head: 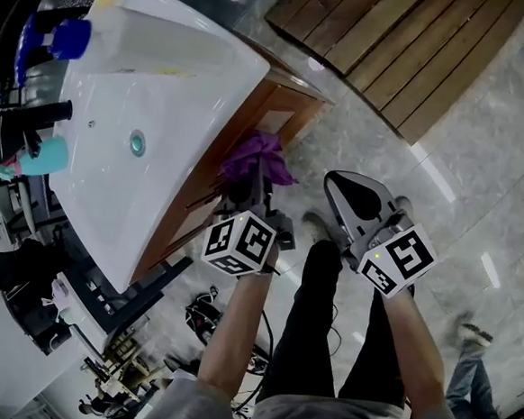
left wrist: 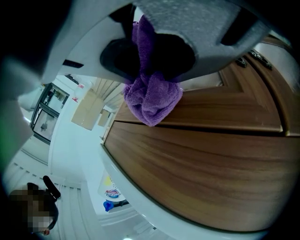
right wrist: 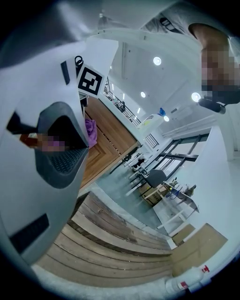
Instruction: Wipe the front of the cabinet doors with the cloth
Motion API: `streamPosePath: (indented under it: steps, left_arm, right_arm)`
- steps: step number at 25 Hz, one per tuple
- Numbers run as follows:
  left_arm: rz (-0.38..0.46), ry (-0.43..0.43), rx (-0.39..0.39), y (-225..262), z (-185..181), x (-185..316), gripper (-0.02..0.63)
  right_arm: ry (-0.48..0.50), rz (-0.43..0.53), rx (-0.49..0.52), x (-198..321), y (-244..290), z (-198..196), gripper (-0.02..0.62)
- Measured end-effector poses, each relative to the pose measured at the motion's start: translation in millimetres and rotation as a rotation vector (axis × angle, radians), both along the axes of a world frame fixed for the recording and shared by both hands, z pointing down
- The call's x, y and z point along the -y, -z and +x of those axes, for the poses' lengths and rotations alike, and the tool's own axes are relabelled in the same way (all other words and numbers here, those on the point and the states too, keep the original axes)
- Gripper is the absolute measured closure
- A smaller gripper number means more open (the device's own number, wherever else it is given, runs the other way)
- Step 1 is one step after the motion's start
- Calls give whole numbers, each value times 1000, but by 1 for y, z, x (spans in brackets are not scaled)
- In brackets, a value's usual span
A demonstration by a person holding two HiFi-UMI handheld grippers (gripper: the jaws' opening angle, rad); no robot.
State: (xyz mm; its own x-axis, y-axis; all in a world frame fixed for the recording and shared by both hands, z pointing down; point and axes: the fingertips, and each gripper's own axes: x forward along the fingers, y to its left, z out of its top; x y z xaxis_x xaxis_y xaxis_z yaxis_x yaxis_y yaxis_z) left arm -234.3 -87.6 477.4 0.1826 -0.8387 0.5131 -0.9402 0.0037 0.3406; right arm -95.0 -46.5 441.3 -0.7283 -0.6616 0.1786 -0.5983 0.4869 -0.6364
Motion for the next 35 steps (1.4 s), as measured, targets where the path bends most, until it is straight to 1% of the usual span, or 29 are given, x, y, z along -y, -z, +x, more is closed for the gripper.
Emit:
streamPosePath:
  steps: [11, 25, 35]
  left_arm:
    - [-6, -22, -10, -4, 19, 17, 538]
    - [-13, -48, -16, -8, 35, 32, 538]
    - [-16, -67, -22, -9, 50, 44, 538]
  right_arm:
    - [-26, -20, -3, 9, -9, 21, 584]
    - [-48, -36, 27, 27, -12, 26, 584]
    - [-63, -52, 31, 34, -18, 38, 584]
